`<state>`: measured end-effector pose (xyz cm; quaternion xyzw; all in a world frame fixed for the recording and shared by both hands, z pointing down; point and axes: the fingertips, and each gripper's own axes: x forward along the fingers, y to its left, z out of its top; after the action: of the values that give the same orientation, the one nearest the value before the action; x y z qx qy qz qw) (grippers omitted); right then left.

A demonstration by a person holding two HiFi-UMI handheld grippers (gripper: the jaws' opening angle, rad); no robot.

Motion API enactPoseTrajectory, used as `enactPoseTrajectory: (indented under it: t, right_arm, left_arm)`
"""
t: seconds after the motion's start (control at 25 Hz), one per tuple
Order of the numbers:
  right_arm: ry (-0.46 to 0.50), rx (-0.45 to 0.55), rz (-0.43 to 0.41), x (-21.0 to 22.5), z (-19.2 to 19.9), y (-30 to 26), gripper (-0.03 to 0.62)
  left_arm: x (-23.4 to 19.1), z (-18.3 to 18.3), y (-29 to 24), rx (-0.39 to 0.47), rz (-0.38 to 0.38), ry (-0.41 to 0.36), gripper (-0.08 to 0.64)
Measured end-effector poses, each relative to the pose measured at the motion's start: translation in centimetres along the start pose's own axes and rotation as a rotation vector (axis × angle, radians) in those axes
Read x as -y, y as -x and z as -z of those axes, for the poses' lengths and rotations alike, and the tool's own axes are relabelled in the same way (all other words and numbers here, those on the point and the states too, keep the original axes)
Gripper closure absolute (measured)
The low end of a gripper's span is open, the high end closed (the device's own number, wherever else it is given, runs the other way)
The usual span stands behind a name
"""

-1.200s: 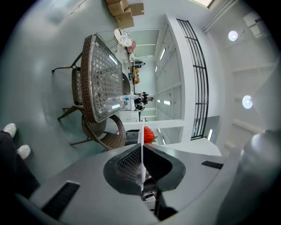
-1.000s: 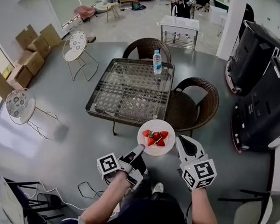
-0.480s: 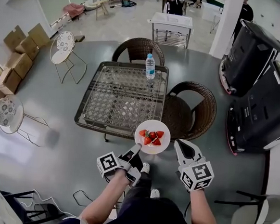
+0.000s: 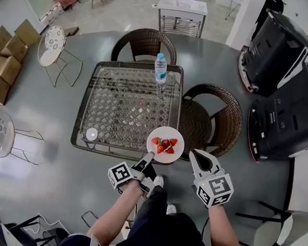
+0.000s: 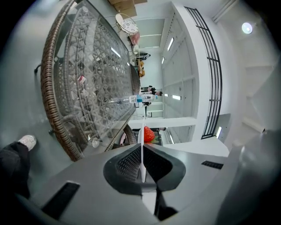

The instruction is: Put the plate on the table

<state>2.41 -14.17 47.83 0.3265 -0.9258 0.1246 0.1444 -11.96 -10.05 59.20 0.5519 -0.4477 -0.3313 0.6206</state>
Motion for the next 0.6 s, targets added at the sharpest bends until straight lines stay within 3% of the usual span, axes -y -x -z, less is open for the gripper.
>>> enactPoseTrajectory:
  t: [0.6]
  right_arm:
    - [-0.054, -0.120, 0.071, 3.0, 2.2, -5.2, 0.588]
  left_arm:
    - [-6.7, -3.9, -6.7, -0.052, -0.071, 0.034, 0.546]
